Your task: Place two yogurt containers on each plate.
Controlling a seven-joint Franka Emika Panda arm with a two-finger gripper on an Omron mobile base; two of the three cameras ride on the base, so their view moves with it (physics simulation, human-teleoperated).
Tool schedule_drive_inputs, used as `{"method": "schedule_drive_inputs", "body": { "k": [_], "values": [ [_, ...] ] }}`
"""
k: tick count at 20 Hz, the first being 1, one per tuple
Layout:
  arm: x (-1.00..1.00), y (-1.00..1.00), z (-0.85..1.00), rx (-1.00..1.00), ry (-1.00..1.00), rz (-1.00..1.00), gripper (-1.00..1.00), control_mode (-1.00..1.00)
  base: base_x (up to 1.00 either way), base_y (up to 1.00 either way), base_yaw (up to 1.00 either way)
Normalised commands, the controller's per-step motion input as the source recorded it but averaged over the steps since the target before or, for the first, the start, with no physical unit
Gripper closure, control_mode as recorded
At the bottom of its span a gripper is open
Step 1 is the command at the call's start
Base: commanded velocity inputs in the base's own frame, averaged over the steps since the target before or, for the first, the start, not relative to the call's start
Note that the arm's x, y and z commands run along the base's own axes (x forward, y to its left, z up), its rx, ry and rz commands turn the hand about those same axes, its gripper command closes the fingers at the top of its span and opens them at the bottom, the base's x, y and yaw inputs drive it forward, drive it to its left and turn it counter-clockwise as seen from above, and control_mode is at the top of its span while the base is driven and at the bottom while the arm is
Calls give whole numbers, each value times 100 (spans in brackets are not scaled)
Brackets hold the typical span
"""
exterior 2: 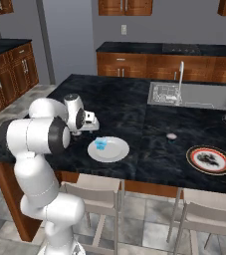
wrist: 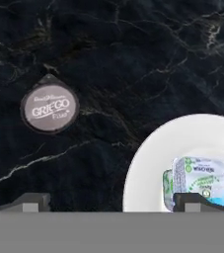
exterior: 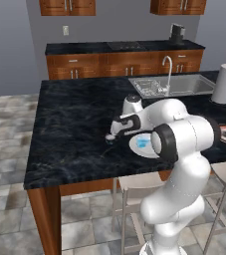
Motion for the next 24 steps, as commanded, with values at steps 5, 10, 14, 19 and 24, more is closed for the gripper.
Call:
{"method": "schedule_drive_inputs", "body": {
  "k": [5,10,14,19,24],
  "values": [
    [14,53,23,6,22,4,-100,-100,0,0,0],
    [20,21,-16,1,4,4,-100,-100,0,0,0],
    [38,13,-41,0,0,1,-100,-100,0,0,0],
    [38,11,-36,0,3,0,-100,-100,0,0,0],
    [21,3,-25,0,4,0,-100,-100,0,0,0]
  ]
}}
